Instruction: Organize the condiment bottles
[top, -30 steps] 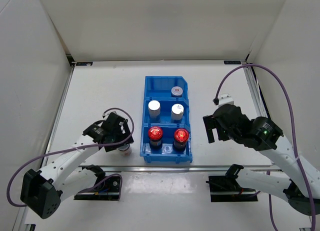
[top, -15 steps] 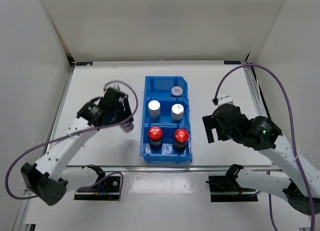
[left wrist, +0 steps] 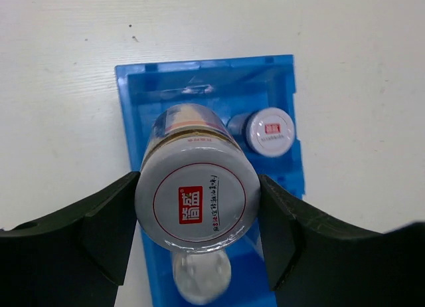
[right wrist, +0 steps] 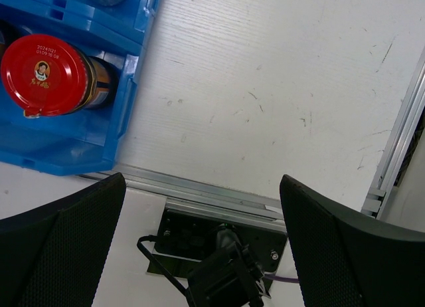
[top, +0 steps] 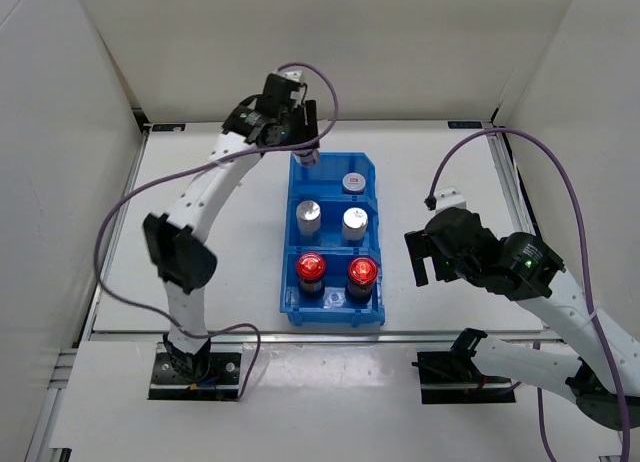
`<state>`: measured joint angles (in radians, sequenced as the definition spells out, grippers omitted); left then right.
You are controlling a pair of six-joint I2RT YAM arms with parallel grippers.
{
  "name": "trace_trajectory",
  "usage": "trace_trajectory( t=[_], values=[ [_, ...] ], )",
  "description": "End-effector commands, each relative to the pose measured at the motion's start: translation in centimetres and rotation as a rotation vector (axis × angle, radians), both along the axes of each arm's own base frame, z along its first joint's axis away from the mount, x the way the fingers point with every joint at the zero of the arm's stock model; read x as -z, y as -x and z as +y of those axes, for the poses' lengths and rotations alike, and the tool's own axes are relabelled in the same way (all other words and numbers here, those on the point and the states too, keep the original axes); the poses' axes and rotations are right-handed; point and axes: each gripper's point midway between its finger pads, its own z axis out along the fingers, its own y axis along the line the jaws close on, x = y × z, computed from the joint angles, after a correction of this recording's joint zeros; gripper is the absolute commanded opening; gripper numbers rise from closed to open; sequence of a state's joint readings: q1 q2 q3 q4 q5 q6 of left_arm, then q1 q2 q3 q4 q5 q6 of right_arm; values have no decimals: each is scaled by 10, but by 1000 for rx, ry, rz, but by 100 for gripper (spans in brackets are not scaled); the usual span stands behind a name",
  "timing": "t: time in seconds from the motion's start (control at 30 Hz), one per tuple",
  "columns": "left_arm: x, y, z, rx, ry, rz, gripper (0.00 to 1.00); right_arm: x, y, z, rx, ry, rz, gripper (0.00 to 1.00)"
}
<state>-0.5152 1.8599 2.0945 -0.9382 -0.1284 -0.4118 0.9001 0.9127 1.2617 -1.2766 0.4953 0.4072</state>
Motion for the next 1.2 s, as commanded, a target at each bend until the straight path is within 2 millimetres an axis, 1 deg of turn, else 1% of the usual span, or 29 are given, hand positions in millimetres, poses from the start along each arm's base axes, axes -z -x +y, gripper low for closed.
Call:
trace_trajectory(
  t=[0.0, 0.03, 0.07, 0.1, 0.17, 0.2, 0.27, 0.3, 0.33, 0.4, 0.43, 0.5, 0.53, 0.57, 0.6, 0.63, 0.7, 0.73, 0.8, 0.83, 0.87, 0.9, 0.93, 0.97, 1.0, 1.03, 1.07, 1.13, 1.17],
  values=[
    [12, -37, -25, 75, 27, -31, 20, -4, -4, 4, -9, -13, -26, 100],
    [20, -43, -31, 82, 28, -20, 22, -4, -4, 4, -9, -13, -26, 100],
    [17, -51, -35, 83, 35, -35, 23, -4, -4, 4, -9, -13, -26, 100],
    [39, -64, -38, 82, 28, -5, 28, -4, -4, 4, -9, -13, -26, 100],
    [54, -73, -45, 89, 28, 8, 32, -4, -4, 4, -9, -13, -26, 100],
    [72, -80, -44, 87, 22, 33, 36, -4, -4, 4, -9, -13, -26, 100],
    [88, -85, -47, 86, 13, 53, 38, -4, -4, 4, -9, -13, -26, 100],
    [108, -86, -47, 86, -4, 87, 41, -3, -5, 5, -9, -5, -20, 100],
    [113, -88, -48, 85, -4, 88, 43, -3, -5, 5, -9, -5, -20, 100],
    [135, -89, -49, 85, -17, 117, 51, -5, -4, 4, -9, -14, -27, 100],
    [138, -89, -49, 85, -18, 118, 53, -5, -5, 2, -1, -7, -36, 100],
    [145, -88, -49, 85, -23, 128, 65, -5, -5, 2, 6, -13, -35, 100],
    [145, -89, -47, 78, -28, 125, 81, -5, -5, 2, 6, -13, -35, 100],
    [147, -88, -46, 78, -32, 134, 88, -5, -5, 2, 6, -13, -35, 100],
    [147, -88, -46, 78, -32, 134, 100, -5, -5, 2, 6, -13, -35, 100],
    [139, -88, -44, 70, -32, 118, 100, -5, -5, 2, 6, -13, -35, 100],
    [131, -91, -41, 58, -43, 90, 100, -3, -5, 5, 0, -8, -20, 100],
    [118, -90, -38, 48, -44, 72, 100, -1, -6, 6, -9, 11, -12, 100],
    [108, -88, -30, 22, -61, 58, 100, 1, -7, 7, -10, 20, -6, 100],
    [96, -87, -27, 11, -64, 44, 100, 1, -7, 7, -10, 20, -6, 100],
    [85, -78, -17, -10, -87, 49, 100, 2, -9, 7, -4, 33, -7, 100],
    [70, -74, -12, -20, -85, 30, 100, 5, -8, 6, 3, 35, 1, 100],
    [63, -69, -5, -28, -103, 24, 100, 4, -10, 4, 13, 45, -11, 100],
    [31, -59, 4, -48, -126, -45, 100, 4, -12, 2, 30, 45, -20, 100],
    [21, -51, 15, -65, -149, -58, 100, 0, -12, 2, 31, 24, -36, 100],
    [11, -43, 24, -76, -163, -76, 100, 2, -11, -3, 49, 21, -49, 100],
    [-3, -22, 38, -71, -179, -91, 100, 0, -10, -4, 57, 5, -55, 100],
    [-13, -2, 50, -58, -189, -116, 100, -6, -7, -8, 58, -24, -77, 100],
    [4, 8, 64, -61, -219, -80, 100, -7, -6, -9, 58, -34, -84, 100]
  ],
)
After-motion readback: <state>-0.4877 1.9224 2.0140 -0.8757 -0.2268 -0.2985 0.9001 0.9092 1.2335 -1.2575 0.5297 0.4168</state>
